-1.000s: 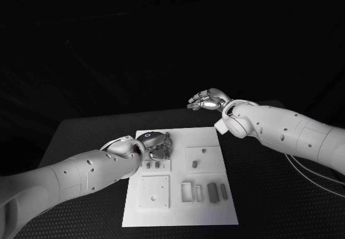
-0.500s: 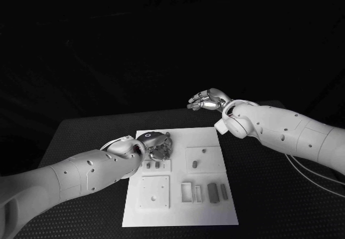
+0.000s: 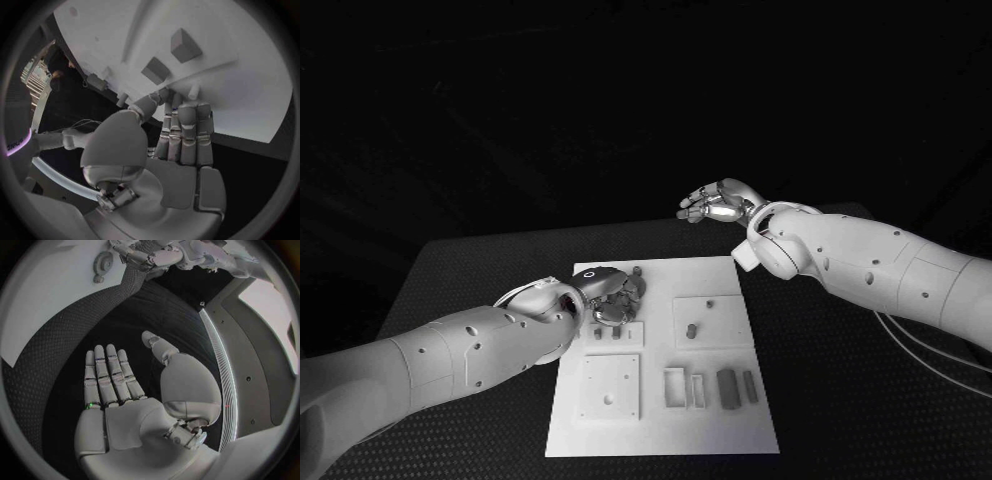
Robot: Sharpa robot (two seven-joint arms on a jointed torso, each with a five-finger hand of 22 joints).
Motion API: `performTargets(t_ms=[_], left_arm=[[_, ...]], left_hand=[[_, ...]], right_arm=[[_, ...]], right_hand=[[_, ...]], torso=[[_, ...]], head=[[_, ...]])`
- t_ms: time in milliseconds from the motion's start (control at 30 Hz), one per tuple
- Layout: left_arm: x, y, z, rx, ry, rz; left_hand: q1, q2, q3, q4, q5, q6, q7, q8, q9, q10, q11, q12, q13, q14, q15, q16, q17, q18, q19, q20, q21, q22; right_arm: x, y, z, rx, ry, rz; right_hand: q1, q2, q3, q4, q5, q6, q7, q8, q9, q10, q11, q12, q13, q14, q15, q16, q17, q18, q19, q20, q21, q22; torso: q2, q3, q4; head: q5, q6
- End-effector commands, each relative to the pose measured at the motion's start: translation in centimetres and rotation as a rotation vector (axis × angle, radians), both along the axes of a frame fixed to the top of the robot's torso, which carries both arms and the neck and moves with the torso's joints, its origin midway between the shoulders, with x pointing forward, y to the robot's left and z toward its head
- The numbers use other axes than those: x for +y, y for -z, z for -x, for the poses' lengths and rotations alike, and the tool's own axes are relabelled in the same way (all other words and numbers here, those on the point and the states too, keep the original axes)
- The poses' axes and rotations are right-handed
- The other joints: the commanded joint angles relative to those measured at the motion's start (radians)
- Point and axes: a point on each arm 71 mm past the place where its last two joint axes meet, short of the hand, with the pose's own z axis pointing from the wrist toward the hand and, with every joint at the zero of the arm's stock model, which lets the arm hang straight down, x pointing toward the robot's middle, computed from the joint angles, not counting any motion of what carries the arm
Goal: Assemble the parts on the task board
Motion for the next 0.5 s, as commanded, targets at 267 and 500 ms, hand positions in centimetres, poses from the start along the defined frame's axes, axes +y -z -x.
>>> performTargets(t_ms=[267,500], left_arm=[[0.6,-1.1,0.0,-0.011,-0.039,0.117],[1.2,-2.5,-0.2,-0.007,-0.061,0.186]], left_hand=[[-0.001,0.010,0.004,-0.001,0.007,0.008,0.001,0.003,0.002,0.006,0.000,-0.006,0.000,0.007,-0.001,-0.005,-0.003,0.014,0.008,-0.042,0.005,0.005],[-0.002,0.010,0.004,-0.001,0.007,0.007,0.002,0.002,0.002,0.005,0.000,-0.008,0.000,0.009,-0.001,-0.005,-0.004,0.014,0.010,-0.043,0.005,0.005]], right_arm=[[0.0,0.0,0.1,-0.005,-0.009,-0.003],[-0.1,0.0,0.1,-0.005,-0.008,-0.003]], right_hand=[[0.001,0.000,0.000,0.004,0.005,-0.004,-0.001,0.005,-0.002,0.004,0.004,-0.007,0.000,-0.009,0.001,0.004,-0.002,-0.006,-0.006,0.000,-0.004,0.002],[0.001,0.000,-0.001,0.004,0.005,-0.004,-0.001,0.005,-0.002,0.004,0.004,-0.007,0.000,-0.009,0.001,0.004,-0.002,-0.006,-0.006,0.000,-0.004,0.003]], torso=[[-0.002,-0.0003,0.0007],[-0.002,-0.0015,0.0025]], head=[[0.004,0.004],[0.006,0.009]])
